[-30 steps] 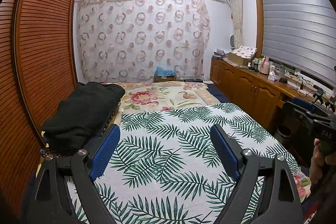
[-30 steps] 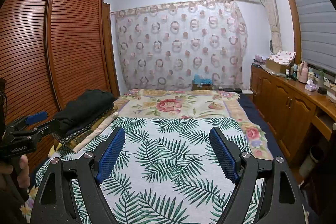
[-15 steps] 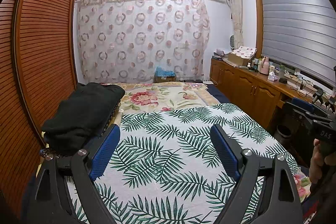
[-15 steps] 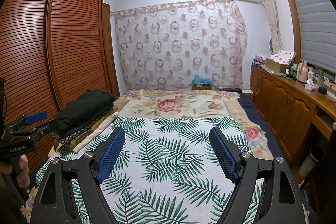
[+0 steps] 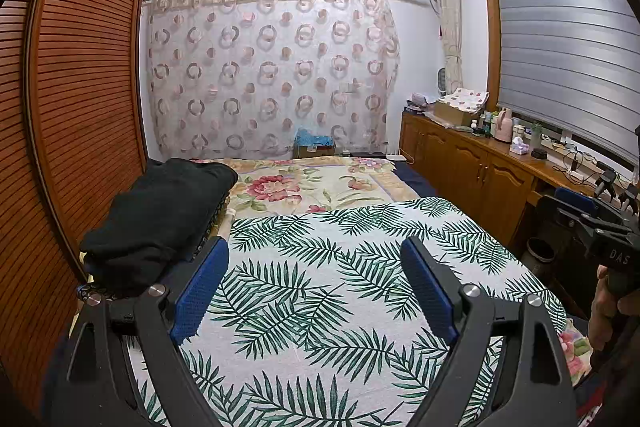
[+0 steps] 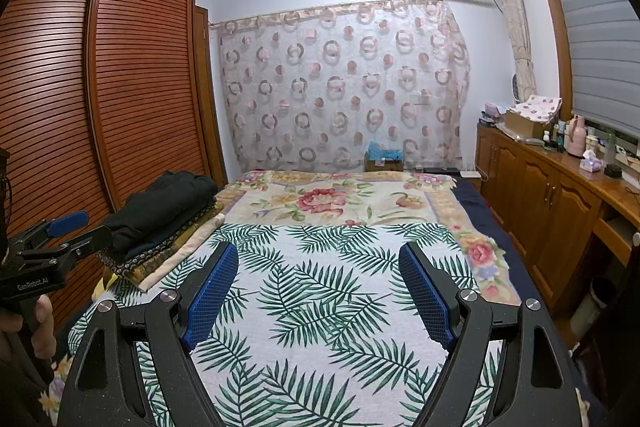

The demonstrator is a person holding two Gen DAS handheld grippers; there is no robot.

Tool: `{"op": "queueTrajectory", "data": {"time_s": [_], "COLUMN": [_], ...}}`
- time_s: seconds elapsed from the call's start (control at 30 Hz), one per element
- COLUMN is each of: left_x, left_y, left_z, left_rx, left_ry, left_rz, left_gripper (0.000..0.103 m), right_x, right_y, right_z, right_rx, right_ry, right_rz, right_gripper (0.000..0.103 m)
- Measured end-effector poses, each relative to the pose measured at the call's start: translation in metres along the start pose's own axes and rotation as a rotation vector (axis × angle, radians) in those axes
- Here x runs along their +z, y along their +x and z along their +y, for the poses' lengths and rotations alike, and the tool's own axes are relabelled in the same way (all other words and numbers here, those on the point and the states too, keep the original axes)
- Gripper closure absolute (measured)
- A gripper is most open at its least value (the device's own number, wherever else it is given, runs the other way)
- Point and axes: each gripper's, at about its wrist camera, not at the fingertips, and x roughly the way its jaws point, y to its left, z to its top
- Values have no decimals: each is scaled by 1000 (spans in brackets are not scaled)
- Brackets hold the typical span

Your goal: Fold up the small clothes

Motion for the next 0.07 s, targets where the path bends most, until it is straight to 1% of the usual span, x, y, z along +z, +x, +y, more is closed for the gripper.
{"op": "queueTrajectory", "data": {"time_s": [0.07], "left_x": [0], "left_y": [0], "left_z": [1], "left_rx": [0], "left_ry": [0], "left_rz": [0], "left_gripper": [15], "right_x": [0], "right_y": [0], "right_z": [0], "right_rx": [0], "right_ry": [0], "right_rz": [0], "right_gripper": [19]}}
